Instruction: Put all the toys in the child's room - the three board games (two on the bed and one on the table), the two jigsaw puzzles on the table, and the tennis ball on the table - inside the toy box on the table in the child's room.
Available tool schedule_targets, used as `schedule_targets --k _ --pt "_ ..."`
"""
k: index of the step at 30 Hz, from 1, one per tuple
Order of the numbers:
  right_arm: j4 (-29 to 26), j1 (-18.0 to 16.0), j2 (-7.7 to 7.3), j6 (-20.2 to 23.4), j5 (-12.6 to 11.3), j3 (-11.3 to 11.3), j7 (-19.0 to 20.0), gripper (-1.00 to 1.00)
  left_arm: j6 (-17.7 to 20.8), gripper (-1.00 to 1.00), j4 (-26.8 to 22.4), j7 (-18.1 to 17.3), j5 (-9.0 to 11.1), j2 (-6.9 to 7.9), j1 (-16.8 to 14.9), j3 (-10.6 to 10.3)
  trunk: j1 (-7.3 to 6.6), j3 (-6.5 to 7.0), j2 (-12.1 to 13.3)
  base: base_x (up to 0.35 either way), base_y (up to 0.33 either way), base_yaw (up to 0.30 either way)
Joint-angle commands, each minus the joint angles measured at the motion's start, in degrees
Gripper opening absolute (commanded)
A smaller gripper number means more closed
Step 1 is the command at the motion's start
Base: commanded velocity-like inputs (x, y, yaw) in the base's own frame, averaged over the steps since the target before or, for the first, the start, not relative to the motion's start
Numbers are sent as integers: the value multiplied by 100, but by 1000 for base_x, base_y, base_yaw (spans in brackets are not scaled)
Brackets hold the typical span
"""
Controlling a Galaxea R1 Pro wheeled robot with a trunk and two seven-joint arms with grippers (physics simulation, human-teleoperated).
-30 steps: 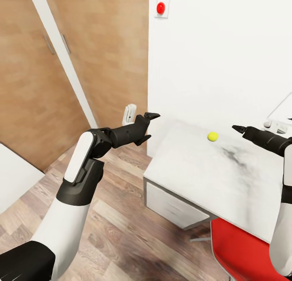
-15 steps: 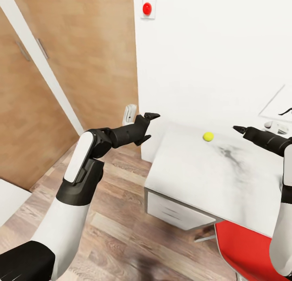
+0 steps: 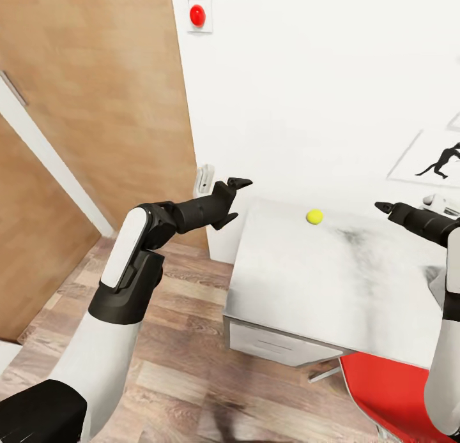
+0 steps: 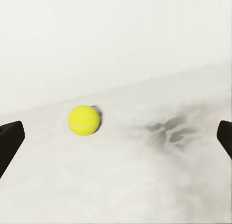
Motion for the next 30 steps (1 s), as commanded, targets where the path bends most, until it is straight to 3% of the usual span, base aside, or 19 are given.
schedule_targets --k 1,16,21,24,26,27,29,30 --pt "-3 -7 0 30 0 -5 9 100 9 100 -5 43 35 -2 -5 6 4 -9 -10 78 83 -282" --pt "123 -7 3 24 1 13 -345 100 9 100 -5 43 32 1 -5 9 4 -21 -10 26 28 -282" --pt "151 -7 46 18 -7 109 -540 100 9 100 -5 46 32 18 -5 15 4 -32 -10 5 6 -236" --pt "162 -7 149 14 -11 309 -622 100 9 100 -2 48 32 43 -5 17 4 -38 -10 3 3 -140" --pt "166 -7 318 10 -9 593 -691 100 9 100 0 51 32 68 -5 18 4 -40 -10 2 2 -93" --pt "166 -7 318 10 -9 593 -691 100 9 100 0 51 32 68 -5 18 4 -41 -10 2 2 -83" --pt "168 -7 519 5 -6 871 -780 100 9 100 3 56 32 89 -5 21 4 -43 -10 1 1 -60" --pt "168 -7 519 5 -6 871 -780 100 9 100 3 56 32 89 -5 21 4 -44 -10 1 1 -53"
